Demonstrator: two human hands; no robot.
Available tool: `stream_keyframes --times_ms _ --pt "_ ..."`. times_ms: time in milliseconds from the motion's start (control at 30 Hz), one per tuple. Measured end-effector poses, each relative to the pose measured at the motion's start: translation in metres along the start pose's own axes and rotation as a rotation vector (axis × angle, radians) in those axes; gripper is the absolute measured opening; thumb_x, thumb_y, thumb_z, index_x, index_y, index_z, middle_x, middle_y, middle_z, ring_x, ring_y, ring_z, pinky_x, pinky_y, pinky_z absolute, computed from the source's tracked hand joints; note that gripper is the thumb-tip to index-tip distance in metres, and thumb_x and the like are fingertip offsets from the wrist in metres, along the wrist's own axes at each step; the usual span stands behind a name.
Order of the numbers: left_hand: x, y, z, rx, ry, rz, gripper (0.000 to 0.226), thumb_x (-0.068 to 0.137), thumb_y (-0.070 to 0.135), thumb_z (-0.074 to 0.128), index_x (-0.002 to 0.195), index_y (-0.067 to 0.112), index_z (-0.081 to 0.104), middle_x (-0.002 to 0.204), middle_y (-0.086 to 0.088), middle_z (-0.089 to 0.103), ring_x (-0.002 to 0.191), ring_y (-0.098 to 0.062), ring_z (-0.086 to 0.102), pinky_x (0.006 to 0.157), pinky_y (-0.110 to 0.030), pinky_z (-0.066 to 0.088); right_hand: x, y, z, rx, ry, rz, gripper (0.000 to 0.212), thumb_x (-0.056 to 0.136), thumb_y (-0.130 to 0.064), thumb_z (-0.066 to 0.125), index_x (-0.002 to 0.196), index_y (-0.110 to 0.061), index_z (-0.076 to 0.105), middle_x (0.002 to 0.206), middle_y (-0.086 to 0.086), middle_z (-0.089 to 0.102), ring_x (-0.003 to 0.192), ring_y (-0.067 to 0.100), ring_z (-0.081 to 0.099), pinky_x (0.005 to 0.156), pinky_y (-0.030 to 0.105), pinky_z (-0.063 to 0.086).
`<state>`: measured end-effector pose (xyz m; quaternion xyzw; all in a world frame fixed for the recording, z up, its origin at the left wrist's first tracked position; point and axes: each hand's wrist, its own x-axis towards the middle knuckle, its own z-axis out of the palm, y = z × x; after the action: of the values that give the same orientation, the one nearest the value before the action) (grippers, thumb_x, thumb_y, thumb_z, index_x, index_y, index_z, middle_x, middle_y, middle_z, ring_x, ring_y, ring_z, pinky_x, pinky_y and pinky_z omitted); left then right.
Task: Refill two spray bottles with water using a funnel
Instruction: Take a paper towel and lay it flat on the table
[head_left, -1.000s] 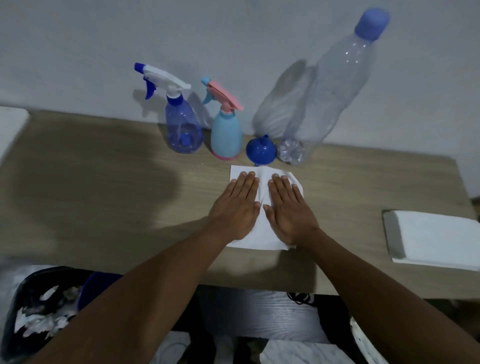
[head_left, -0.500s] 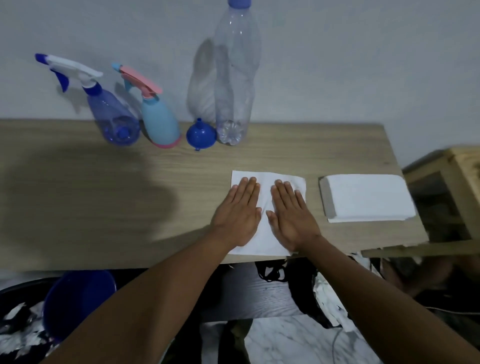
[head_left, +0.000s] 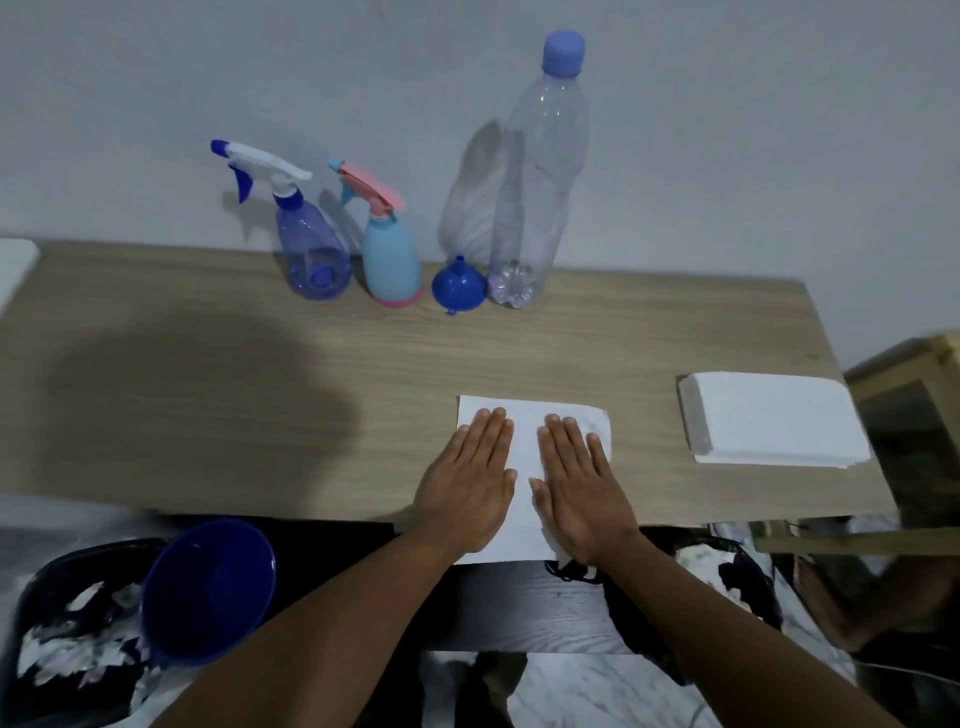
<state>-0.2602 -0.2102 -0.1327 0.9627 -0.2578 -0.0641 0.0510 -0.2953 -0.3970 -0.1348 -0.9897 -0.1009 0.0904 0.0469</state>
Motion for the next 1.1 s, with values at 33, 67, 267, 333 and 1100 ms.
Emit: stream_keyframes --times_ms 33,67,267,333,1100 --pt "-0.005 -0.009 -0.001 0.011 -0.002 -0.006 0.063 0.102 0.039 0.014 0.154 0.005 0.011 0.163 -0.011 0.004 0.152 -0.025 0.002 0.123 -0.041 0.009 0.004 -0.01 0.0 -0.001 0.01 -0.011 0.067 0.104 -0.044 0.015 0.157 -0.005 0.009 0.166 0.013 0.003 0.155 0.027 -0.002 0.123 0.048 0.005" --pt "-0.01 -0.019 -0.002 0.019 -0.001 -0.015 0.063 0.102 0.039 0.014 0.154 0.005 0.012 0.163 -0.012 0.006 0.152 -0.025 0.004 0.123 -0.041 0.01 0.009 -0.02 0.001 -0.001 0.016 -0.023 0.067 0.104 -0.044 0.016 0.157 -0.004 0.011 0.166 0.014 0.004 0.154 0.028 0.0 0.122 0.048 0.005" --pt "-0.037 -0.093 -0.014 0.035 -0.004 -0.08 0.061 0.101 0.037 0.021 0.151 0.002 0.025 0.161 -0.014 0.02 0.15 -0.026 0.018 0.122 -0.042 0.019 0.048 -0.094 -0.001 0.04 0.02 -0.069 0.067 0.103 -0.043 0.019 0.156 -0.002 0.017 0.165 0.016 0.012 0.154 0.031 0.009 0.123 0.051 0.012" --pt "-0.045 -0.126 -0.016 0.035 -0.01 -0.1 0.061 0.102 0.037 0.019 0.152 0.003 0.022 0.161 -0.013 0.017 0.15 -0.025 0.015 0.122 -0.042 0.017 0.067 -0.123 -0.001 0.052 0.018 -0.084 0.067 0.103 -0.044 0.02 0.156 -0.003 0.019 0.164 0.015 0.014 0.153 0.031 0.01 0.124 0.05 0.01" --pt "-0.045 -0.361 -0.046 -0.018 0.022 -0.226 0.071 0.097 0.048 -0.005 0.155 0.01 0.009 0.164 -0.008 0.008 0.152 -0.021 0.004 0.123 -0.037 0.007 0.258 -0.28 -0.021 0.104 -0.059 -0.317 0.065 0.105 -0.045 0.016 0.158 -0.009 0.011 0.167 0.009 0.005 0.155 0.024 0.0 0.126 0.046 0.004"
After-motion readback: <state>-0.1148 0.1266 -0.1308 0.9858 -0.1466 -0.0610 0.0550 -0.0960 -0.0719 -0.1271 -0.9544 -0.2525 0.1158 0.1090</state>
